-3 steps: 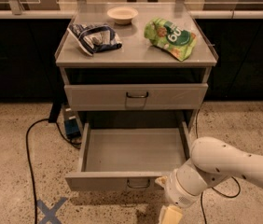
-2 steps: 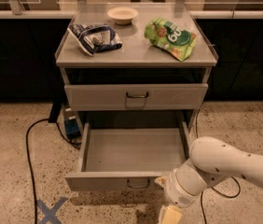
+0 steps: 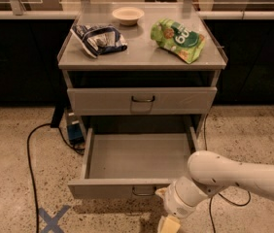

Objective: Close middle drawer

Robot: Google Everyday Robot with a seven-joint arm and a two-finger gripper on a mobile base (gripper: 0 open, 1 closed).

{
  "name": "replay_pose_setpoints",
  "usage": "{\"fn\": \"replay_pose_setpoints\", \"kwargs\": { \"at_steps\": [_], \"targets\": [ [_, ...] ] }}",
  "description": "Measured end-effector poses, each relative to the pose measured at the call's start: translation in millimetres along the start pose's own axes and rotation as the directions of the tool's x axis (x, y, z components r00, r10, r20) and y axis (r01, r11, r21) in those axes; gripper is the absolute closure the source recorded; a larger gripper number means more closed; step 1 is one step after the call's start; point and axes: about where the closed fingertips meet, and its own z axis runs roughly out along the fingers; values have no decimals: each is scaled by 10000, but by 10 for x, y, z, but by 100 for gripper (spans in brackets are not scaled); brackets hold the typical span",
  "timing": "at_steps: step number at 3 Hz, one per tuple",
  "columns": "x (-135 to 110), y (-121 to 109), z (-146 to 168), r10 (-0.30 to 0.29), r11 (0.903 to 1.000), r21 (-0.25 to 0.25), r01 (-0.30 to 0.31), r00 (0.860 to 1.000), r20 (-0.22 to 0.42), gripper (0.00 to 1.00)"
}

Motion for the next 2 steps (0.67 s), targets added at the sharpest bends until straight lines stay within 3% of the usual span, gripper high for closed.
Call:
{"fn": "replay_pose_setpoints", "kwargs": {
  "at_steps": [1,2],
  "targets": [
    [-266,-338,699,55,9992,-404,-43,9995,314,0],
    [-265,-339,699,58,9992,-402,-45,9995,315,0]
  ]
}}
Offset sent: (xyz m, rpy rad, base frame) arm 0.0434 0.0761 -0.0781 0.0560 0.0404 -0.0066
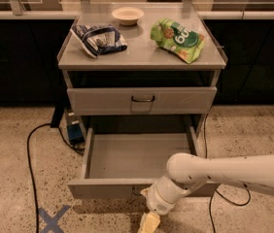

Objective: Close middle drawer

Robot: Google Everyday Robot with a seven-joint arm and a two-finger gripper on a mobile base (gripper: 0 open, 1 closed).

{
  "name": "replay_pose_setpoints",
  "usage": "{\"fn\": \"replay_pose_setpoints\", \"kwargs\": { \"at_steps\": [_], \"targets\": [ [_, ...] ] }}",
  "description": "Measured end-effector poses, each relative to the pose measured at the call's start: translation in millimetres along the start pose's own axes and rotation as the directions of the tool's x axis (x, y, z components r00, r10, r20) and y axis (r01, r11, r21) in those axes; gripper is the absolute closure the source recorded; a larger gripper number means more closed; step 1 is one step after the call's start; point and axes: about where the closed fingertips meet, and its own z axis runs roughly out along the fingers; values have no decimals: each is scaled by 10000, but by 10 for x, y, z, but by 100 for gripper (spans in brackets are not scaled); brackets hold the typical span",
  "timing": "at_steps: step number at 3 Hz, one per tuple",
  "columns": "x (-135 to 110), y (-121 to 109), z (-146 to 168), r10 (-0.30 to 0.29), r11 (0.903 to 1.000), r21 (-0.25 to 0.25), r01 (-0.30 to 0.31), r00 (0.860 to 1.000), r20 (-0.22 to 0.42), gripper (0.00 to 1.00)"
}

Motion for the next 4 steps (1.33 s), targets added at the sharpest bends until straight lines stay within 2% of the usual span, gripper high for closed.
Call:
{"fn": "replay_pose_setpoints", "kwargs": {
  "at_steps": [1,2,3,4],
  "targets": [
    [114,-175,3,455,9987,218,-459,9988,195,0],
    [197,-497,90,1030,9940,297,-1052,9923,682,0],
    [195,-497,89,1028,9940,299,-1050,9924,683,0],
    [38,-613,-37,776,9946,628,-824,9941,760,0]
  ]
}}
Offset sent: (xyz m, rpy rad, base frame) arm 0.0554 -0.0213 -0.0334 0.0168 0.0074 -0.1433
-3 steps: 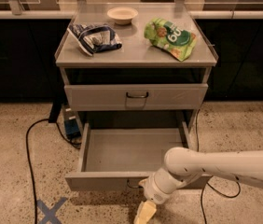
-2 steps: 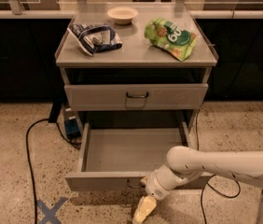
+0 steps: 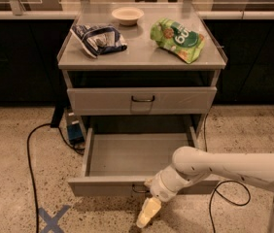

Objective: Close middle drawer

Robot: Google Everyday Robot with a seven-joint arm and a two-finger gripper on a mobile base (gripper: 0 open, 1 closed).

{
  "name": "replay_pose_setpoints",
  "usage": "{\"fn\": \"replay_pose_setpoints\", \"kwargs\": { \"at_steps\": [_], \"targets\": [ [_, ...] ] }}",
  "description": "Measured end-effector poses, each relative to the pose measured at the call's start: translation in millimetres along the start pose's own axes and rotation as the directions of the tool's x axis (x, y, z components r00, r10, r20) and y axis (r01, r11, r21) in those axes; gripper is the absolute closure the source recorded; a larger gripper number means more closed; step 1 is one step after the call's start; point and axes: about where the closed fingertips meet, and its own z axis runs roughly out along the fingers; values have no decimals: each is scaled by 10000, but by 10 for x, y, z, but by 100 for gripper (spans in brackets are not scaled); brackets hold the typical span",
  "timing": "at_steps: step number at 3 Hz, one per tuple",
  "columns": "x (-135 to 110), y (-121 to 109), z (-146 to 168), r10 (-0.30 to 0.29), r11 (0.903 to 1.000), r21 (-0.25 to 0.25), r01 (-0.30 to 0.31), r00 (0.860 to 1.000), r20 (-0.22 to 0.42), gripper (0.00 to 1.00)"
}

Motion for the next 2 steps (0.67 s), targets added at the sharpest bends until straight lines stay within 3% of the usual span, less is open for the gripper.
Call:
{"fn": "replay_pose_setpoints", "kwargs": {
  "at_steps": [1,2],
  "targets": [
    [-271,-216,-263,-211,9977,654,193,9994,273,0],
    [-254,-213,-260,-171,9978,645,154,9995,273,0]
  ]
}}
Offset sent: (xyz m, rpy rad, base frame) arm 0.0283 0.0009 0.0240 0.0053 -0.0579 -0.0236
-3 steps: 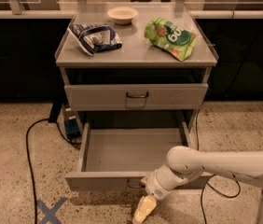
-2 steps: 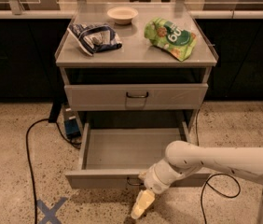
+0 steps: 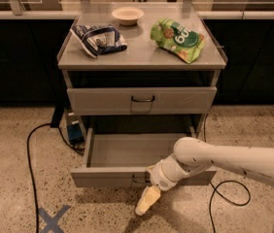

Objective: Close middle drawer

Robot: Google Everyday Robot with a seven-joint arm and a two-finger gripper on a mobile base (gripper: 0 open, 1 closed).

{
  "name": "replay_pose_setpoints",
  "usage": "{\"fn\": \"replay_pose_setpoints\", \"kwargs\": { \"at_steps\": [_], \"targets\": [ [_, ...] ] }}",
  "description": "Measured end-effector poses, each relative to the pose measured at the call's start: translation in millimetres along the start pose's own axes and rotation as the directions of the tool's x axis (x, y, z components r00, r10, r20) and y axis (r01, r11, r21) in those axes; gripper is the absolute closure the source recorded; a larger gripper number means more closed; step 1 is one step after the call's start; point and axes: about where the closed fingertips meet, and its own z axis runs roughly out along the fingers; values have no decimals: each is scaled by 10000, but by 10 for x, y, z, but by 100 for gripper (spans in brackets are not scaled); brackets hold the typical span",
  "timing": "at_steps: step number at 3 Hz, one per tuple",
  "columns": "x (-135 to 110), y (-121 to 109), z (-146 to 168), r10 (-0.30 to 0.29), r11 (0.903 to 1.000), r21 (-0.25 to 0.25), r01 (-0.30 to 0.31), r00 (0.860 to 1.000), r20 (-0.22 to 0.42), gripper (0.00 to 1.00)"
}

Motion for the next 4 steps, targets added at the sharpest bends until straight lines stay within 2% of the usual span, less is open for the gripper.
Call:
{"fn": "replay_pose_setpoints", "kwargs": {
  "at_steps": [1,2,3,4],
  "targets": [
    [246,-89,-63,802,9964,266,-802,9968,1,0],
    [435,-218,-107,1402,9886,547,-1401,9901,17,0],
    [545,-346,-124,1726,9843,341,-1733,9847,221,0],
    [525,-473,-54,1676,9858,5,-1676,9858,124,0]
  ]
}}
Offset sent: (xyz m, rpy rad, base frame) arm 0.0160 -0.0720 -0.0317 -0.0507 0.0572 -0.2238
